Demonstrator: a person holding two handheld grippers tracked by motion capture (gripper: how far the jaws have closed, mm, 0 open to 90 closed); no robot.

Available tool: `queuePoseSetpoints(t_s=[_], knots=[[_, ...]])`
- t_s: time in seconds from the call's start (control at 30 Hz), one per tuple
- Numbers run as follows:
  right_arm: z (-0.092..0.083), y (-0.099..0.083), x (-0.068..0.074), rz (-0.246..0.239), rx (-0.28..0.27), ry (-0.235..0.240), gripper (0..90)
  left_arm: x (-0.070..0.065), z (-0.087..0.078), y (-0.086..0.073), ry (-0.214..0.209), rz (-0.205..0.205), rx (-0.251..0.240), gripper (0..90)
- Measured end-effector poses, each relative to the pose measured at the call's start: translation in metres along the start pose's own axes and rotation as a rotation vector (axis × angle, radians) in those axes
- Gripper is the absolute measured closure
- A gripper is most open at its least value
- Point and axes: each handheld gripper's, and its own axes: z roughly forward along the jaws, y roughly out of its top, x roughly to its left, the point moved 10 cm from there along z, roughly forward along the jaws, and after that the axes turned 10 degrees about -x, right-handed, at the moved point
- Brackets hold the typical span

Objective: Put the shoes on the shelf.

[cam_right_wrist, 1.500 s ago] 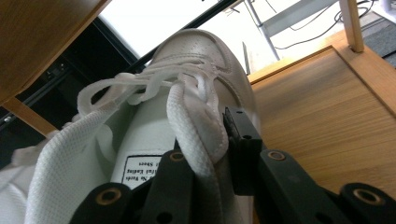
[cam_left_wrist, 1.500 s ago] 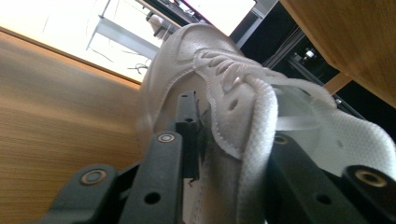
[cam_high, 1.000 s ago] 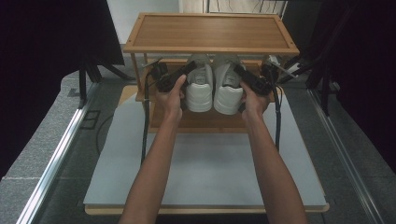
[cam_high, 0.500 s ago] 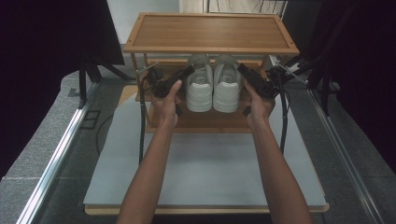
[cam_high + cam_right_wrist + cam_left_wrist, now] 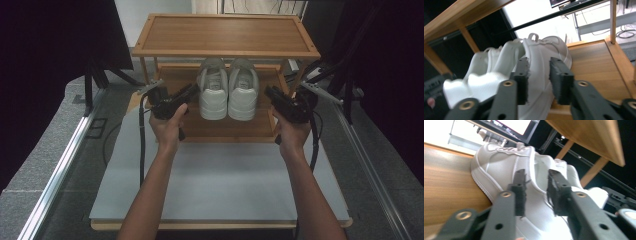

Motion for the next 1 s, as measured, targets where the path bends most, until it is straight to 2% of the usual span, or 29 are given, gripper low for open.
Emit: queuePoseSetpoints(t_s=[0.2, 0.33, 0.47, 0.53, 0.6, 0.7, 0.77, 1.0], knots=[[-0.019, -0.017, 0.013, -0.081, 0.058, 0.078, 88.6, -0.019, -0.017, -0.013, -0.057, 0.093, 0.037, 83.2], [-0.026, -0.029, 0.028, -0.115, 0.092, 0.132, 89.1, -0.034, -0.022, -0.024, -0.095, 0.122, 0.066, 86.2], [-0.026, -0.039, 0.046, -0.148, 0.114, 0.177, 89.2, -0.041, -0.019, -0.032, -0.096, 0.166, 0.092, 86.7], [-0.022, -0.044, 0.051, -0.165, 0.125, 0.180, 89.1, -0.042, -0.015, -0.036, -0.089, 0.169, 0.101, 86.2], [-0.015, -0.049, 0.050, -0.181, 0.134, 0.149, 89.1, -0.040, -0.011, -0.039, -0.076, 0.180, 0.113, 85.3], [-0.010, -0.050, 0.050, -0.157, 0.129, 0.154, 89.1, -0.038, -0.007, -0.040, -0.074, 0.168, 0.108, 86.0], [-0.009, -0.048, 0.051, -0.177, 0.112, 0.145, 89.1, -0.038, -0.006, -0.040, -0.077, 0.169, 0.110, 86.3], [-0.006, -0.046, 0.050, -0.173, 0.096, 0.139, 89.1, -0.039, -0.004, -0.039, -0.076, 0.173, 0.110, 87.4]])
